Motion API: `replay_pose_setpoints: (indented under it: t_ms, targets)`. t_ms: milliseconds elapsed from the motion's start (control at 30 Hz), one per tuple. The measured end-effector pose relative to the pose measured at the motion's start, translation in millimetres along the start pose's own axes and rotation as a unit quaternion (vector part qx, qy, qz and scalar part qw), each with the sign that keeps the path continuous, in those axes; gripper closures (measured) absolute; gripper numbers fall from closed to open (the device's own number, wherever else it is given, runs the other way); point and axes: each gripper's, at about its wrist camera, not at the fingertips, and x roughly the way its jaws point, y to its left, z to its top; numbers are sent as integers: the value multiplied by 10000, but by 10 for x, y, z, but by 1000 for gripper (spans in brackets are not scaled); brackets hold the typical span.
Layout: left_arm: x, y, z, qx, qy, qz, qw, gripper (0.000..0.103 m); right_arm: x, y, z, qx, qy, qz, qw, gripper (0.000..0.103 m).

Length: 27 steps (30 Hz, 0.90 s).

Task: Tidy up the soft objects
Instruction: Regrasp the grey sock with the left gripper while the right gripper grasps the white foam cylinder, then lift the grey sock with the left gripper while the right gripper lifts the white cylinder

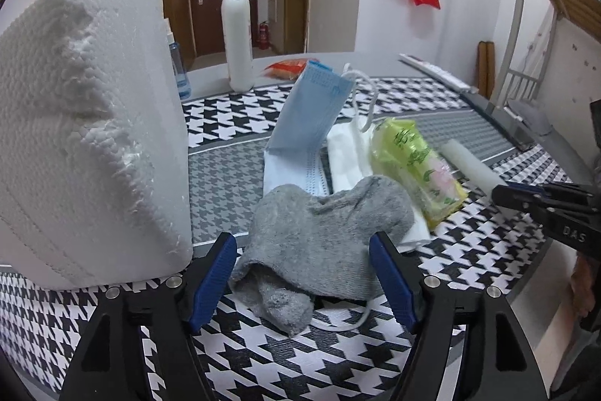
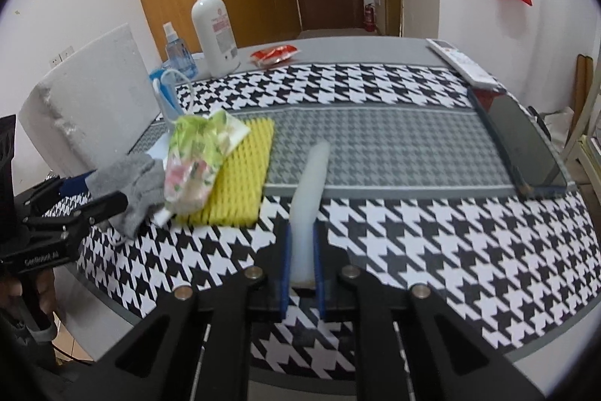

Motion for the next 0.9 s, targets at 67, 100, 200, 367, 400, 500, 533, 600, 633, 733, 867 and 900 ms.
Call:
replay_pose_setpoints:
  t_ms: [67, 100, 200, 367, 400, 500, 533, 600, 633, 733, 867, 900]
  targets:
    - [22, 17, -3, -33, 47, 25, 10000, 36, 20, -8, -23, 1, 10, -23, 10000, 89]
    - [42, 29, -5, -50, 90, -8, 9999, 44, 33, -12, -33, -21, 29, -72, 10000, 89]
    - [80, 69, -10, -158, 141, 45, 9998, 69, 27, -17, -59, -20, 23, -81, 10000, 89]
    - [55, 27, -34, -73, 130, -22, 9999, 85, 38, -6, -60, -30, 32, -98, 9999, 89]
    - [49, 18, -40, -59, 122, -72, 9999, 87, 37, -14, -57, -16, 32, -99, 9999, 86]
    - [22, 54, -46, -233, 43, -155, 9996, 90, 33, -32, -56, 20, 12, -50, 10000, 86]
    - [3, 69, -42, -273, 8, -185, 9995, 90, 34, -36, -54, 18, 14, -44, 10000, 85]
    - [-36, 69, -44, -254, -41, -241, 9994, 90, 38, -31, -55, -7, 26, -67, 10000, 85]
    - [-75, 70, -45, -253, -89, -296, 9992, 90, 39, -25, -53, -21, 33, -74, 10000, 84]
    - [-206, 85, -36, -289, -255, -432, 9983, 90, 47, 2, -51, -63, 48, -104, 9999, 81]
    - [-407, 113, -2, -327, -499, -546, 9967, 90, 56, 64, -49, -112, 31, -55, 9999, 65]
    - [-472, 119, 8, -301, -584, -552, 9963, 90, 56, 81, -51, -136, 31, -81, 9999, 63]
